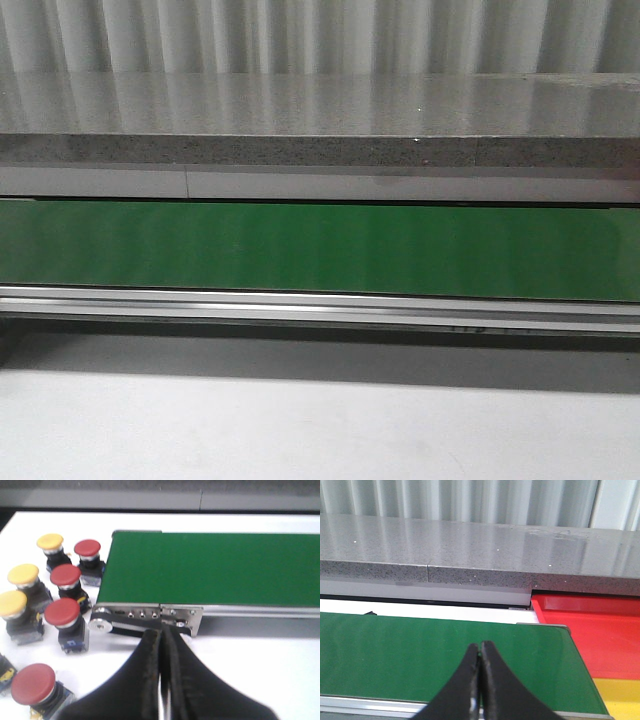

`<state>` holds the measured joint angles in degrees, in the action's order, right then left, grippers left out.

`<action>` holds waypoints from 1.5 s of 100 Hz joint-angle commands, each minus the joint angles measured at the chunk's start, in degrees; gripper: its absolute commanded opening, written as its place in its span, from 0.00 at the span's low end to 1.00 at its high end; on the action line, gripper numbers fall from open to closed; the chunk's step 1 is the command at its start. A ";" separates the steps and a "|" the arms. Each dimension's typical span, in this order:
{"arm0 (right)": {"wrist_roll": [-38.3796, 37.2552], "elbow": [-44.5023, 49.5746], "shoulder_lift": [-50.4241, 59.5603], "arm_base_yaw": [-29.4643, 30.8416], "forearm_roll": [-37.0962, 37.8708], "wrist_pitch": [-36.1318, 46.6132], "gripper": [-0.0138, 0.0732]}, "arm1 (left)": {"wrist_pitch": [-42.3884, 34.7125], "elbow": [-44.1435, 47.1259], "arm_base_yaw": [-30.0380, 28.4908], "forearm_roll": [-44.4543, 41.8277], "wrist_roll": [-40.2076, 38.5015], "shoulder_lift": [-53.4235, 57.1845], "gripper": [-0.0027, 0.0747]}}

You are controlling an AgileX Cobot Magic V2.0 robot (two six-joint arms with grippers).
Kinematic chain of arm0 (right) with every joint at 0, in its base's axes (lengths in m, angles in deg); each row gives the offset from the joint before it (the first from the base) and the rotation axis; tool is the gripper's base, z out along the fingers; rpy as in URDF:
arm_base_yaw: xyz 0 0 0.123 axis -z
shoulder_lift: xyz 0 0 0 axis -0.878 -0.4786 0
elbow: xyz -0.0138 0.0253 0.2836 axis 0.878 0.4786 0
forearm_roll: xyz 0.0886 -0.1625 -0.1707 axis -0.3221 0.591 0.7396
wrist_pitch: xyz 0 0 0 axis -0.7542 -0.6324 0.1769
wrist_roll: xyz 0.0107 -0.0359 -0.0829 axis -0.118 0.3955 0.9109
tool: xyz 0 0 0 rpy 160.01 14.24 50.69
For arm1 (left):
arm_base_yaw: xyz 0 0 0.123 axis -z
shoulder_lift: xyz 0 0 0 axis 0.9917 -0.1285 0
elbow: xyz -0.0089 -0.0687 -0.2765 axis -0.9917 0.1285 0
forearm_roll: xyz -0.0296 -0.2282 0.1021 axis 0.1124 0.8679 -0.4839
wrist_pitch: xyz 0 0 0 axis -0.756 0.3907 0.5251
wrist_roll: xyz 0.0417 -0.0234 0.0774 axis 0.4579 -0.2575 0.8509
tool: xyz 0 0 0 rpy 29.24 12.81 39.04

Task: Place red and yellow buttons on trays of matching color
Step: 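Grasp a red-capped button from the pile with the left gripper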

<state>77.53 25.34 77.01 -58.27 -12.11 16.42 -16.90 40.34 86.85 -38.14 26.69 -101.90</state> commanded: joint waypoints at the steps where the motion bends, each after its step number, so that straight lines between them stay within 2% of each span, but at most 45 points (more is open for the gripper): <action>1: -0.06 -1.14 0.93 0.28 0.56 4.37 0.08 | -0.12 -4.28 0.06 0.11 0.00 -6.35 0.01; 9: -0.06 -1.14 0.93 0.28 0.56 4.37 0.08 | 1.61 -5.89 -0.06 0.11 0.00 -11.59 0.02; 16: -0.06 -1.14 0.93 0.28 0.56 4.37 0.08 | 3.30 -7.36 -0.06 0.11 -0.33 -16.04 0.11; 21: -0.06 -1.14 0.93 0.28 0.56 4.37 0.08 | 4.10 -8.37 -0.06 0.00 -1.71 -18.75 0.22; 36: -0.06 -1.14 0.93 0.28 0.56 4.37 0.08 | 4.36 -11.11 -0.06 -3.62 -9.14 -24.98 0.65; 40: -0.06 -1.14 0.93 0.28 0.56 4.37 0.08 | 4.86 -11.82 -0.06 -5.33 -12.45 -26.11 0.73; 45: -0.06 -1.14 0.93 0.28 0.56 4.37 0.08 | 5.98 -12.75 -0.06 -7.33 -15.19 -27.65 0.79; 58: -0.06 -1.14 0.93 0.28 0.56 4.37 0.08 | 11.86 -15.80 -0.19 -10.06 -19.13 -30.56 0.79; 69: -0.06 -1.14 0.93 0.28 0.56 4.37 0.08 | 15.73 -17.52 -2.68 -9.44 -19.75 -32.16 0.79; 90: -0.06 -1.14 0.93 0.28 0.56 4.37 0.08 | 17.45 -17.64 -12.75 -8.77 -18.89 -32.76 0.79; 105: -0.06 -1.14 0.93 0.28 0.56 4.37 0.08 | 19.54 -17.85 -21.31 -3.95 -10.92 -36.26 0.79; 130: -0.06 -1.14 0.93 0.28 0.56 4.37 0.08 | 16.96 -17.85 -33.57 1.96 -3.11 -46.55 0.79; 150: -0.06 -1.14 0.93 0.28 0.56 4.37 0.08 | 11.90 -17.87 -34.27 8.10 -0.40 -53.27 0.78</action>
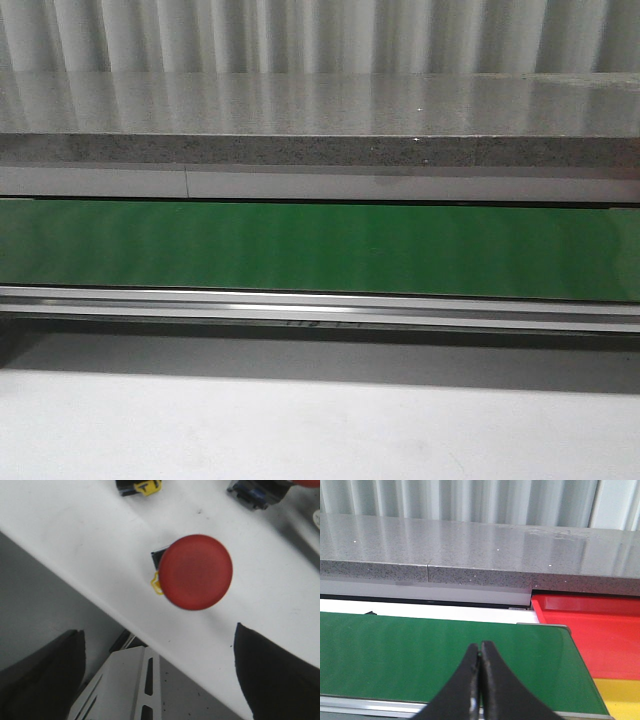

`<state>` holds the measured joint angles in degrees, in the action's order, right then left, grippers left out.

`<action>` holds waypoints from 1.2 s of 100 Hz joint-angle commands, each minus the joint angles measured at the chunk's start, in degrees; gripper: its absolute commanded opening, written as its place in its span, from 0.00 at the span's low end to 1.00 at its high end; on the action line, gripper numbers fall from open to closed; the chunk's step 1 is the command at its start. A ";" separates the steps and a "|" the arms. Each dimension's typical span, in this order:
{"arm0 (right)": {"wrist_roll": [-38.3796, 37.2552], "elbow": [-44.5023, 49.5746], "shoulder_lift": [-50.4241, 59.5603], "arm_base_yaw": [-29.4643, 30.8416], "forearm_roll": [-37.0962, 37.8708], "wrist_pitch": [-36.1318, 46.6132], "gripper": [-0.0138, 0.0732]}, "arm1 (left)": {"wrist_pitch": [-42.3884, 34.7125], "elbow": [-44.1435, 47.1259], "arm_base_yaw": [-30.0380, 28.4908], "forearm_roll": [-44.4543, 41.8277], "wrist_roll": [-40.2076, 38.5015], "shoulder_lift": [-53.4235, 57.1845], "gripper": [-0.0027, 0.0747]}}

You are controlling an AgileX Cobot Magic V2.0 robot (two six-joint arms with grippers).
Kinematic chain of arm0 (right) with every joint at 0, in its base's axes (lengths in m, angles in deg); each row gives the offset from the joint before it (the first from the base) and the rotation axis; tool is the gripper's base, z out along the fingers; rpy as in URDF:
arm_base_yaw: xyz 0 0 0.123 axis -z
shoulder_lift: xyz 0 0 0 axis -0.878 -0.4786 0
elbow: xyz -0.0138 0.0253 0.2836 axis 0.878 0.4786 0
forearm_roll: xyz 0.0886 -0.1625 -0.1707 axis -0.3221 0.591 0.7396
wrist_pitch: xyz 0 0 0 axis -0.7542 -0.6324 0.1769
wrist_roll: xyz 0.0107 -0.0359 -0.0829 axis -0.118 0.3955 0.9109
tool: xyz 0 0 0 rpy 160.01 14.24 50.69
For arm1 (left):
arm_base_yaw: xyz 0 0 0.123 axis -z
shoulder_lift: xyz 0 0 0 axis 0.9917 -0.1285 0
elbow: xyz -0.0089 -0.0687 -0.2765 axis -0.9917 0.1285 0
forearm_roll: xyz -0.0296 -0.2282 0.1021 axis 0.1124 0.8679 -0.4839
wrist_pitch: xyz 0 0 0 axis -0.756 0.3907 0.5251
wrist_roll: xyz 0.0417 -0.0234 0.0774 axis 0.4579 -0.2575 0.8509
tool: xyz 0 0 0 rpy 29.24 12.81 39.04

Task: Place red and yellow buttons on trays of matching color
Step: 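Grasp a red-capped button from the pile with the left gripper, then lower the red button onto the green conveyor belt and release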

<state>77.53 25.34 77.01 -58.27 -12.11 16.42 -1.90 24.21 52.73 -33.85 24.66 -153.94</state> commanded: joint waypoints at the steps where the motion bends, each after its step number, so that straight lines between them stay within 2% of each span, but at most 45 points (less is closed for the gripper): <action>1: -0.06 -1.14 0.93 0.28 0.56 4.37 0.08 | -3.43 -1.74 -0.15 4.23 2.03 -1.68 0.78; 29: -0.06 -1.14 0.93 0.28 0.56 4.37 0.08 | -10.27 -2.96 -0.15 5.26 2.03 -9.26 0.71; 36: -0.06 -1.14 0.93 0.28 0.56 4.37 0.08 | -11.80 -3.47 -0.15 5.40 2.03 -10.17 0.67; 58: -0.06 -1.14 0.93 0.28 0.56 4.37 0.08 | -11.73 -4.01 -0.15 6.66 2.03 -11.15 0.32; 72: -0.06 -1.14 0.93 0.28 0.56 4.37 0.08 | -11.95 -4.01 -0.15 6.78 2.03 -10.47 0.18; 82: -0.06 -1.14 0.93 0.28 0.56 4.37 0.08 | -10.84 -4.51 -0.15 6.78 3.18 -7.82 0.16; 100: -0.06 -1.14 0.93 0.28 0.56 4.37 0.08 | -2.86 -10.63 0.08 6.78 6.96 -2.16 0.16; 120: -0.06 -1.14 0.93 0.28 0.56 4.37 0.08 | 2.69 -19.19 6.82 6.78 7.90 -0.50 0.16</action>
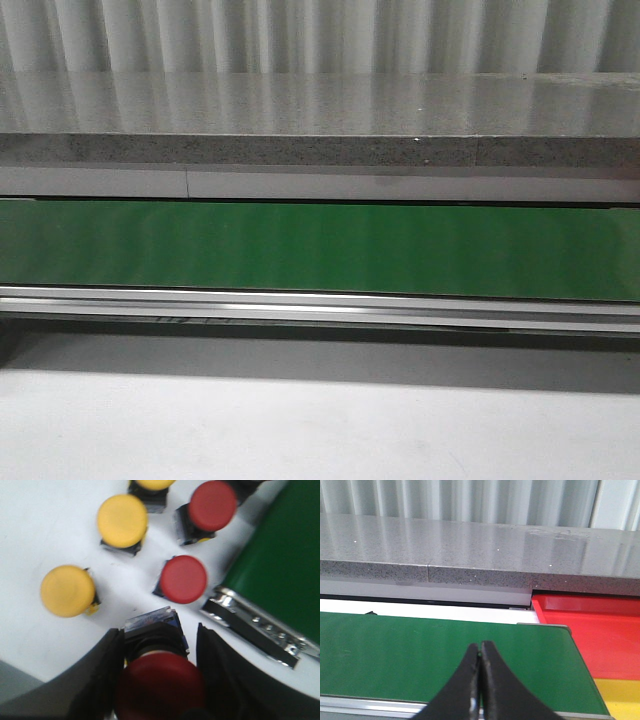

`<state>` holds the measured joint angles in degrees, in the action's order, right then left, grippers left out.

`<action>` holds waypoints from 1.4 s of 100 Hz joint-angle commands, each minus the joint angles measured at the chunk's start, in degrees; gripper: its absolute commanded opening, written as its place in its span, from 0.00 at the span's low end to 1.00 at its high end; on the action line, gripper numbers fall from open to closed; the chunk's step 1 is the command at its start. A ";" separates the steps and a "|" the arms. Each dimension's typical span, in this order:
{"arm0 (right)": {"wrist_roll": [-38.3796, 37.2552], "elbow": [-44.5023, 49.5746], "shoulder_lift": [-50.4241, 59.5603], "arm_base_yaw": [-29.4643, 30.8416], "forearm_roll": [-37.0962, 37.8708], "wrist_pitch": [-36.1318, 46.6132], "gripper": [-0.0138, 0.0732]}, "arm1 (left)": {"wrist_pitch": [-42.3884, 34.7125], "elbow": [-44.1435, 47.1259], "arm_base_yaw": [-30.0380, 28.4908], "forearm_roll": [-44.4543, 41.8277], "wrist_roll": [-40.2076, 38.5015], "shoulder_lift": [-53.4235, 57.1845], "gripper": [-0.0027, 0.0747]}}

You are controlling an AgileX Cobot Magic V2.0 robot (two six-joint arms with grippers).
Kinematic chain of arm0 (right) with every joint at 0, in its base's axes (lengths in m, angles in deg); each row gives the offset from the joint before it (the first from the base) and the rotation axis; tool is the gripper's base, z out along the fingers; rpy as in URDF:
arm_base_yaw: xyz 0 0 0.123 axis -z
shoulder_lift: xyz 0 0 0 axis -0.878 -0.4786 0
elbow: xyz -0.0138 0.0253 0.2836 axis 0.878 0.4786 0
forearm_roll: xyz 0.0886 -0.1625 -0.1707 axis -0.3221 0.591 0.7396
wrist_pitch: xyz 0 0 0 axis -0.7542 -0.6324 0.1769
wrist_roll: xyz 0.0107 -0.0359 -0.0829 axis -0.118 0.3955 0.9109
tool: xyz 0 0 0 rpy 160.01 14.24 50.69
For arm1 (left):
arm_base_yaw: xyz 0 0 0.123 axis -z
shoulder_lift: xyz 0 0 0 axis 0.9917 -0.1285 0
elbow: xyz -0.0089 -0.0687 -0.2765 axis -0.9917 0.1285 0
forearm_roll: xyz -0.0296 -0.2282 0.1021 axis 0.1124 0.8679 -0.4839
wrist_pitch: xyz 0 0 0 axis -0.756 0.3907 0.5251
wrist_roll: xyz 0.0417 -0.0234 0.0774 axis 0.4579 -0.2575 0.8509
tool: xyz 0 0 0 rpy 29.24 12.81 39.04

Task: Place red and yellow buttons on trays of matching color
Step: 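Lower the red button onto the green conveyor belt and release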

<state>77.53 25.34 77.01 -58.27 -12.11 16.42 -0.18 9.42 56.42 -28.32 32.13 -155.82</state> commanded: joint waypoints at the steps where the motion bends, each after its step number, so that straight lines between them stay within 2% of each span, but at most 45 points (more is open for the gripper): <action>1: -0.06 -1.14 0.93 0.28 0.56 4.37 0.08 | 1.08 -4.90 3.83 1.25 0.43 1.39 0.16; 27: -0.06 -1.14 0.93 0.28 0.56 4.37 0.08 | 1.28 -12.47 16.15 -0.43 -2.02 -4.87 0.16; 45: -0.06 -1.14 0.93 0.28 0.56 4.37 0.08 | 1.50 -17.32 23.58 -6.63 -6.41 -11.77 0.16; 66: -0.06 -1.14 0.93 0.28 0.56 4.37 0.08 | 3.43 -22.45 27.59 -8.56 -8.21 -18.51 0.17; 80: -0.06 -1.14 0.93 0.28 0.56 4.37 0.08 | 5.41 -25.14 27.84 -6.97 -8.21 -22.05 0.34; 85: -0.06 -1.14 0.93 0.28 0.56 4.37 0.08 | 5.41 -25.72 27.84 -6.21 -8.21 -22.55 0.44; 97: -0.06 -1.14 0.93 0.28 0.56 4.37 0.08 | 4.80 -26.74 27.84 -4.21 -8.21 -22.69 0.76; 102: -0.06 -1.14 0.93 0.28 0.56 4.37 0.08 | 4.80 -27.48 27.84 -4.09 -8.21 -22.69 0.81; 127: -0.06 -1.14 0.93 0.28 0.56 4.37 0.08 | 6.15 -30.34 27.16 -4.09 -10.58 -19.21 0.81; 140: -0.06 -1.14 0.93 0.28 0.56 4.37 0.08 | 6.56 -29.64 25.51 -4.48 -11.05 -15.51 0.76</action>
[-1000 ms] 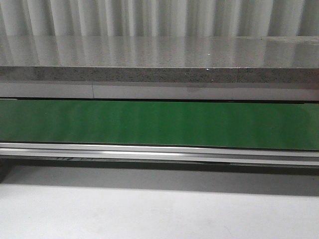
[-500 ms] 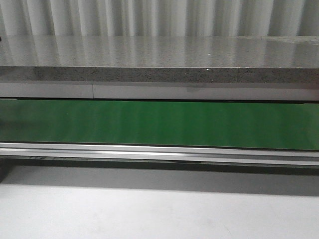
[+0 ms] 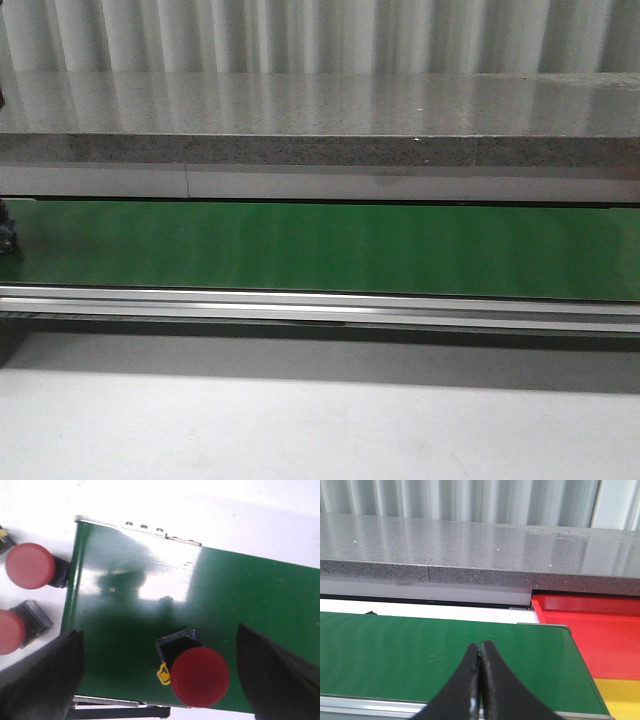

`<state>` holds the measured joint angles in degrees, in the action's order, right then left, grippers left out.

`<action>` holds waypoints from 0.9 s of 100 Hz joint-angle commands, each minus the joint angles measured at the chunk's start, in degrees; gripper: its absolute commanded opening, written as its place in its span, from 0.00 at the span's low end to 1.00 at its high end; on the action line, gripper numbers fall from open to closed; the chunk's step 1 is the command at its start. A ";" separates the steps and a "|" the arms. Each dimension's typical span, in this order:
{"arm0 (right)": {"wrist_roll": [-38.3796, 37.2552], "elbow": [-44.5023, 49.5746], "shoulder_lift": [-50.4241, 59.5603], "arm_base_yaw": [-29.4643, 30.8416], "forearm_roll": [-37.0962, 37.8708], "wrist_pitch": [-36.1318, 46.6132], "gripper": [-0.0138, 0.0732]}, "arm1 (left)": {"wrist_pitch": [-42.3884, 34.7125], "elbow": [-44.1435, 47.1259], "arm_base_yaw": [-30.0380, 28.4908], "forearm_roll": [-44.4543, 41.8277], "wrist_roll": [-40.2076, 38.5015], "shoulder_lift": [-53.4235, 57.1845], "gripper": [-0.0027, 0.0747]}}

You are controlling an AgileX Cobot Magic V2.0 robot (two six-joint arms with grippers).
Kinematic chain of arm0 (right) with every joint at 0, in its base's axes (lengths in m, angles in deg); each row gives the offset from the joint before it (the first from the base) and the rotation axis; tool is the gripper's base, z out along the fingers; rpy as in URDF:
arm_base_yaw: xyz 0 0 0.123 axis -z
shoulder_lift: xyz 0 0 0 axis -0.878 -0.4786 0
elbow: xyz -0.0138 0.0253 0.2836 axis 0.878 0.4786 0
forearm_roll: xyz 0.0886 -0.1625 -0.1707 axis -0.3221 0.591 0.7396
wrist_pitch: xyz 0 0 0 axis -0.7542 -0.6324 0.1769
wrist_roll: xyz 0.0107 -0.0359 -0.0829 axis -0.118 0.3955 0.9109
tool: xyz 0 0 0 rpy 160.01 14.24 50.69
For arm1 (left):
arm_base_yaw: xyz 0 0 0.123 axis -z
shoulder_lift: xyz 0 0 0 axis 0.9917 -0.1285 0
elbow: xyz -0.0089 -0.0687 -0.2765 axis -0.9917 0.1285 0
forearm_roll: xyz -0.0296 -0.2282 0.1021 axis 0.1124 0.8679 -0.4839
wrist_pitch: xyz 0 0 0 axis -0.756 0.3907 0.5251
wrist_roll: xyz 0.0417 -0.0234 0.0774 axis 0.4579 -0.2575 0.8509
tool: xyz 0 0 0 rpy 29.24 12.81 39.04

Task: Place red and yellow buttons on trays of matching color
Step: 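Lower the red button onto the green conveyor belt and release, then grasp a yellow-capped button from the pile with the left gripper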

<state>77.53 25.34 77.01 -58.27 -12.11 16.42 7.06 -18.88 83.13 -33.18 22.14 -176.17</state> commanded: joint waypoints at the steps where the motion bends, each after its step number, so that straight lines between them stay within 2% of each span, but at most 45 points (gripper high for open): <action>1: -0.06 -1.14 0.93 0.28 0.56 4.37 0.08 | -0.72 -1.15 -1.50 0.26 -1.07 5.04 0.76; 46: -0.06 -1.14 0.93 0.28 0.56 4.37 0.08 | 2.49 15.55 -18.22 -0.61 -1.07 13.00 0.60; 73: -0.06 -1.14 0.93 -0.12 0.56 4.36 0.08 | 3.29 23.21 -22.82 -3.69 -1.20 14.09 0.60; 90: -0.06 -1.14 0.93 -0.12 0.56 4.36 0.08 | 1.19 26.56 -26.72 -4.14 -1.20 14.10 0.60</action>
<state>77.53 25.34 77.01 -58.27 -12.11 16.42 9.92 7.80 58.17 -36.87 21.64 -163.96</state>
